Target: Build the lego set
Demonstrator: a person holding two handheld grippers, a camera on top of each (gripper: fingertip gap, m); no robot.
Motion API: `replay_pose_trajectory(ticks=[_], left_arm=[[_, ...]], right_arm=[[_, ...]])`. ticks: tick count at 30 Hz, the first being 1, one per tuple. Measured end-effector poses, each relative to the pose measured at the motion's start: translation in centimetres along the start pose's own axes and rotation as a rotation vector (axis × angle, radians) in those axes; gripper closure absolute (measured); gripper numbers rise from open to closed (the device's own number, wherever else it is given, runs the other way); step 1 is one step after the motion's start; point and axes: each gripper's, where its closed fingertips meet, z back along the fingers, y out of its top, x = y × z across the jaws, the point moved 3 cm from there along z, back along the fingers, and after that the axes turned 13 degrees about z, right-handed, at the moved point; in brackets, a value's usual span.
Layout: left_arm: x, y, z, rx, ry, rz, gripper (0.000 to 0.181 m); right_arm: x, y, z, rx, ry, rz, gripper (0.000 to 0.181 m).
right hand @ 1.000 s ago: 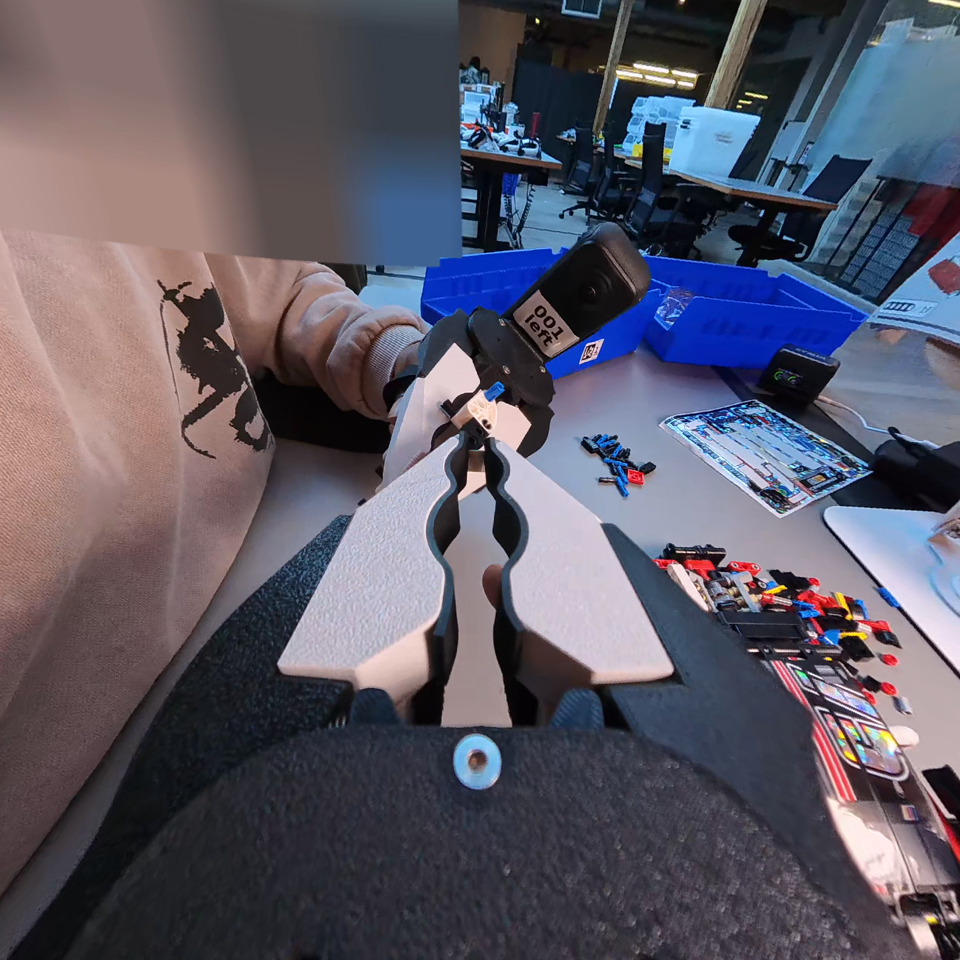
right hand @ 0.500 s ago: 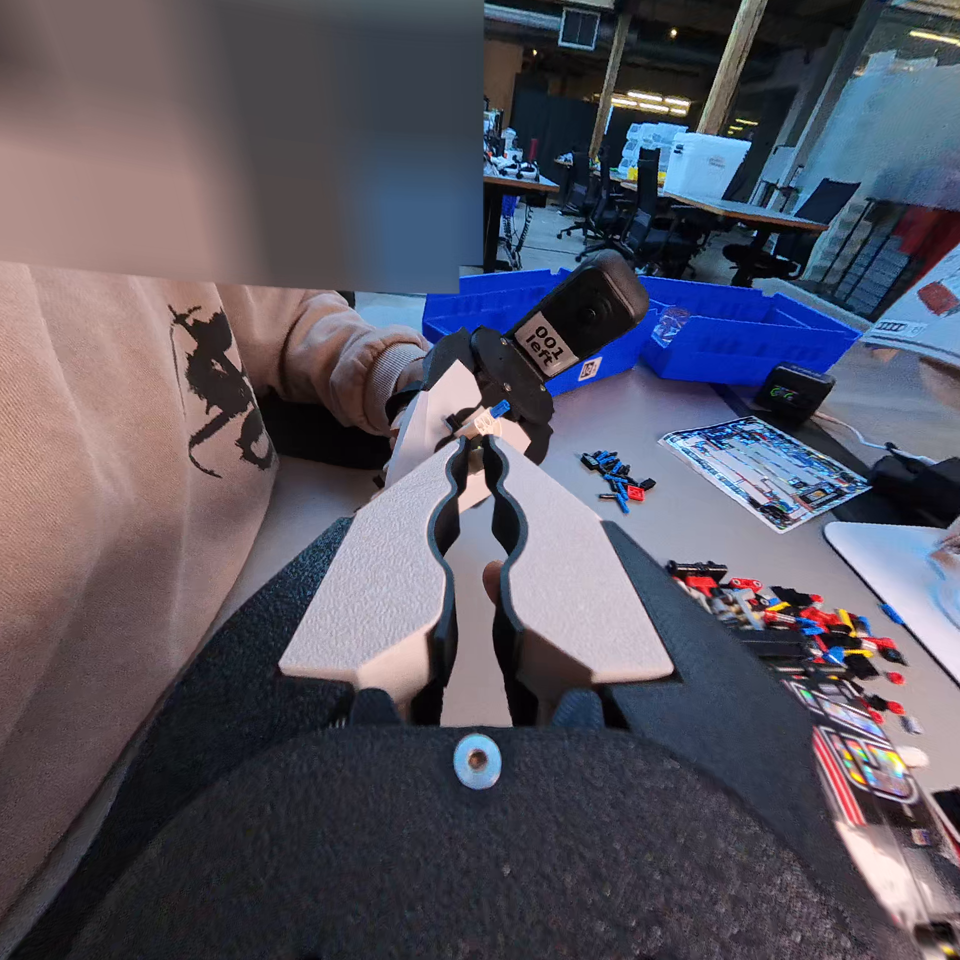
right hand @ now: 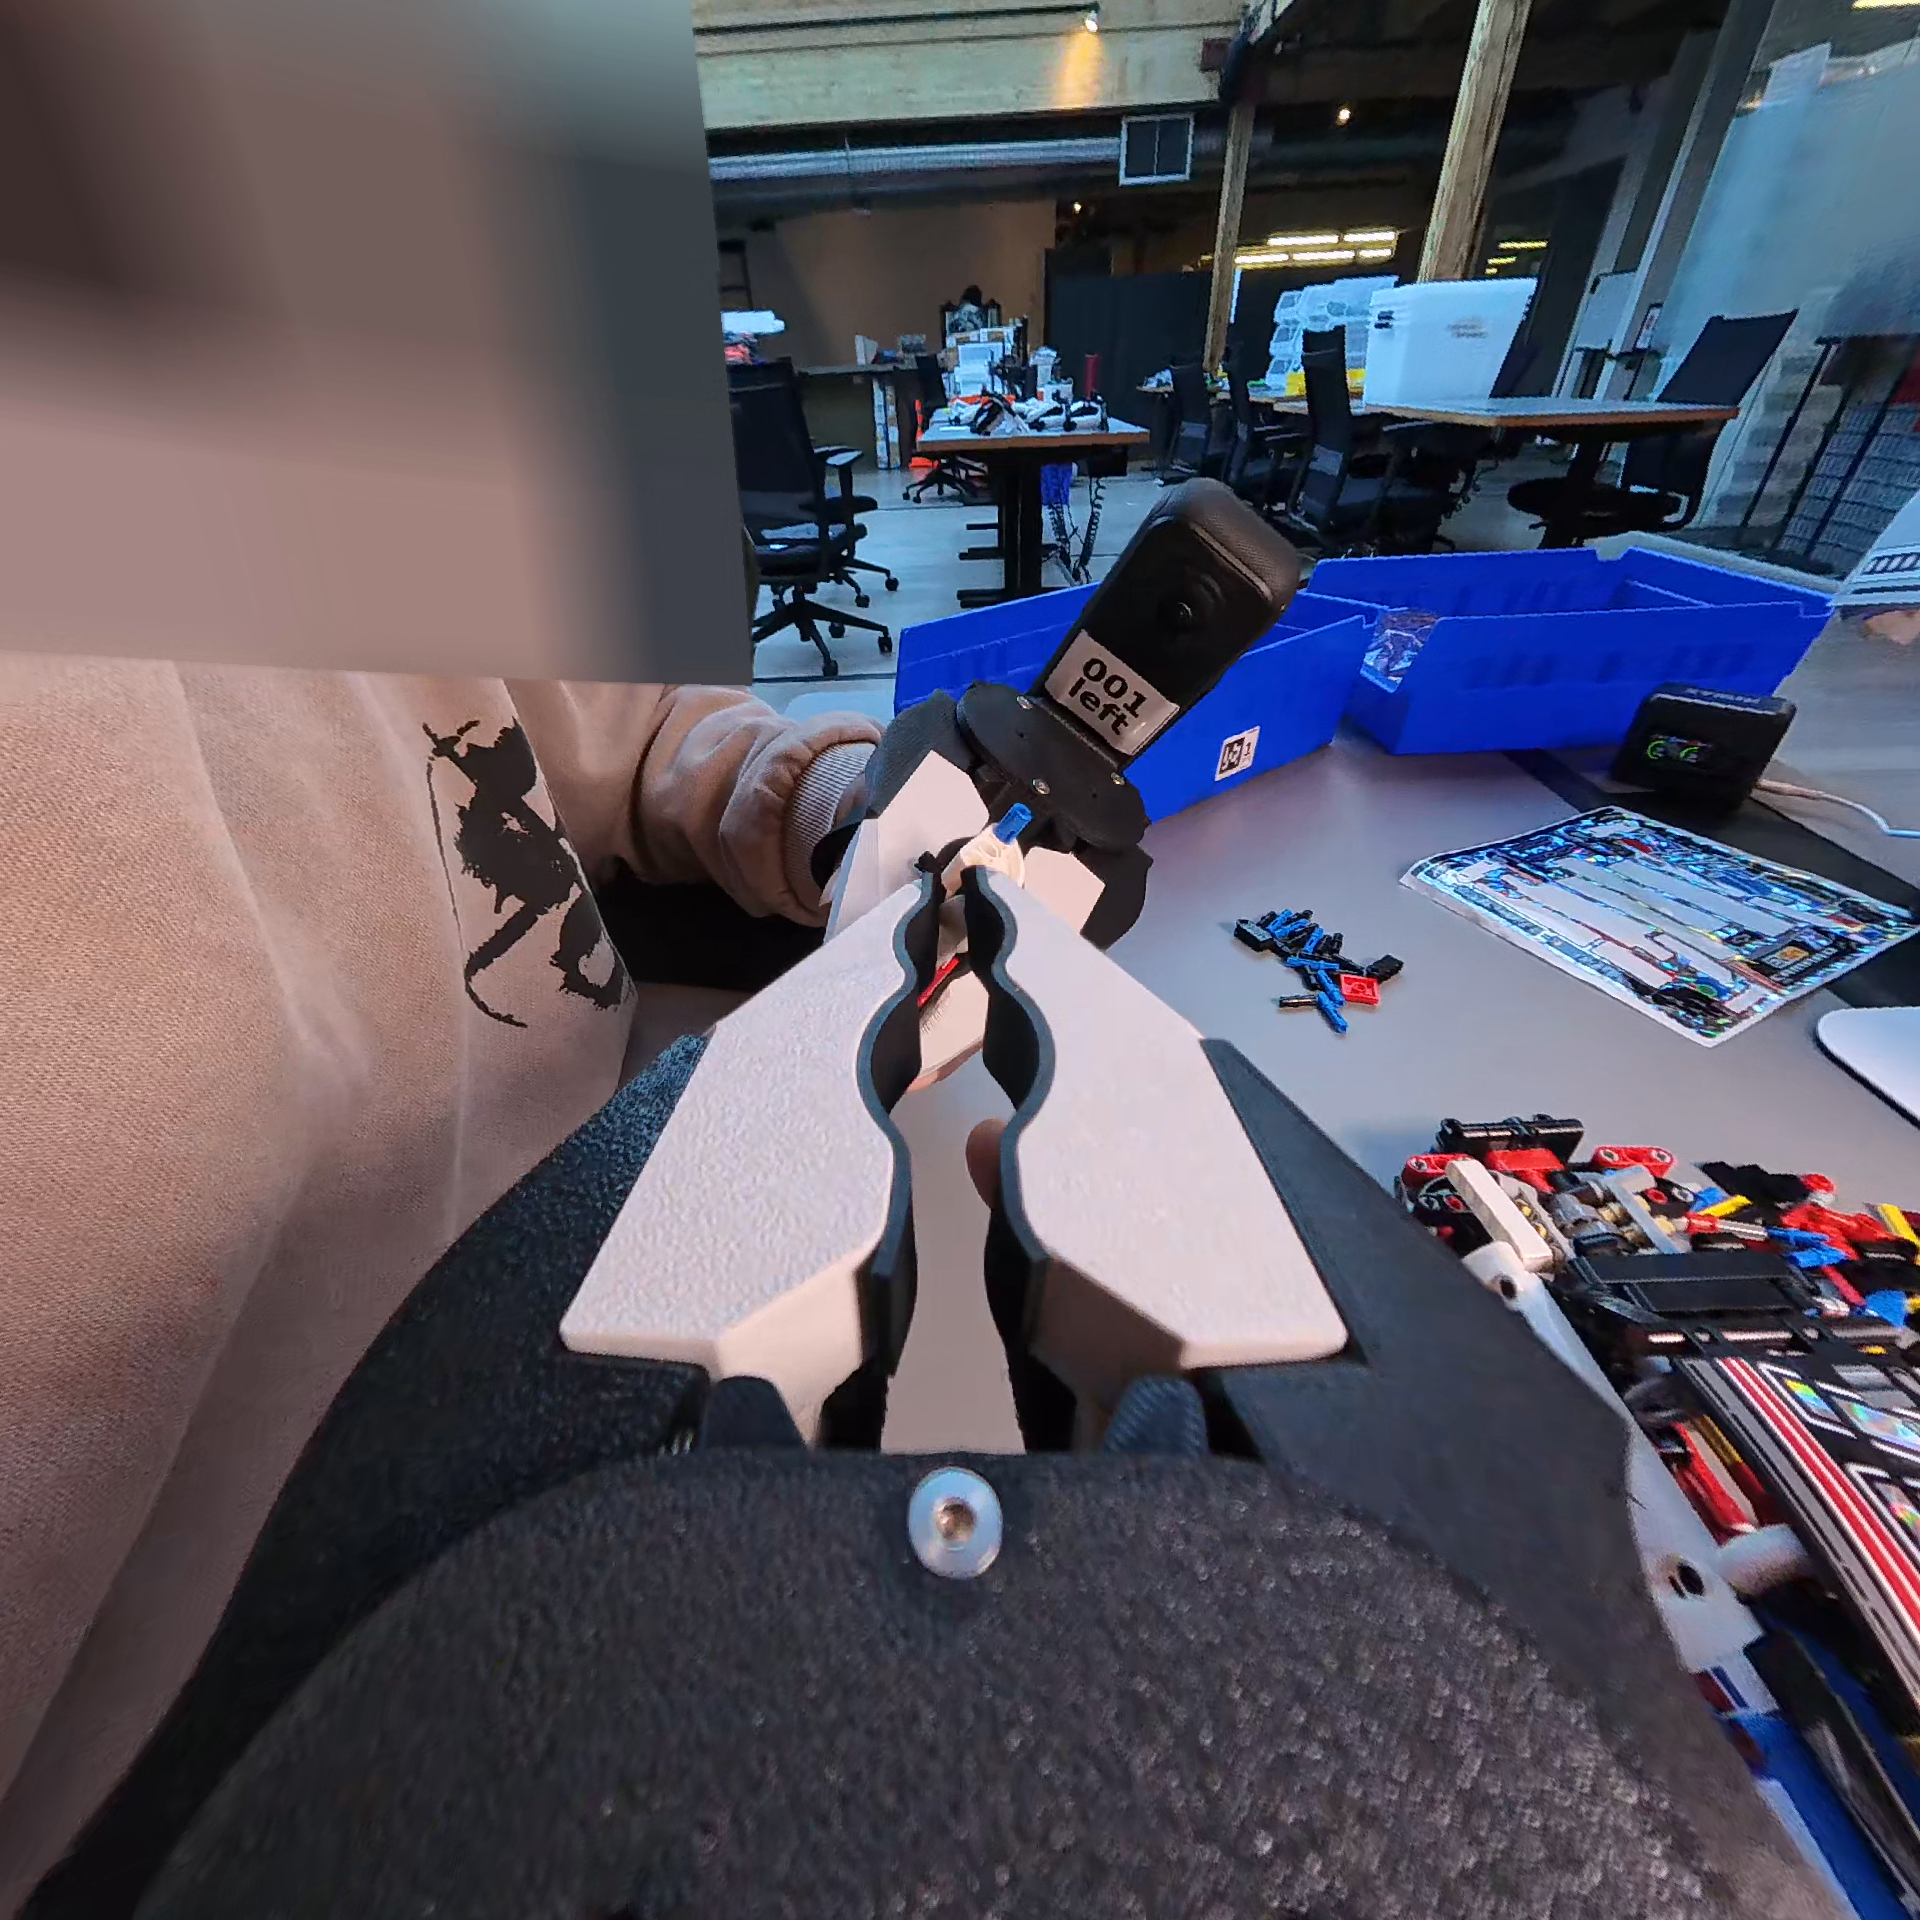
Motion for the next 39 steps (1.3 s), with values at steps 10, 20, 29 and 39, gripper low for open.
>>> replay_pose_trajectory(ticks=[10, 20, 29, 39], left_arm=[[0.4, 0.0, -0.1, -0.017, -0.003, -0.031, 0.174], [0.4, 0.3, 0.2, -0.012, 0.029, -0.058, 0.174], [0.3, 0.3, 0.3, 0.006, 0.049, -0.114, 0.174], [-6.7, -0.1, 5.1, -0.087, 0.532, -0.176, 0.173]], right_arm=[[-0.1, 0.2, -0.1, 0.005, 0.048, -0.029, 0.179], [-0.2, 0.7, -0.3, 0.038, 0.057, -0.046, 0.181], [-0.2, 0.6, -0.4, 0.055, 0.055, -0.095, 0.181], [2.2, -6.3, 2.9, -0.31, -0.122, -0.072, 0.164]])
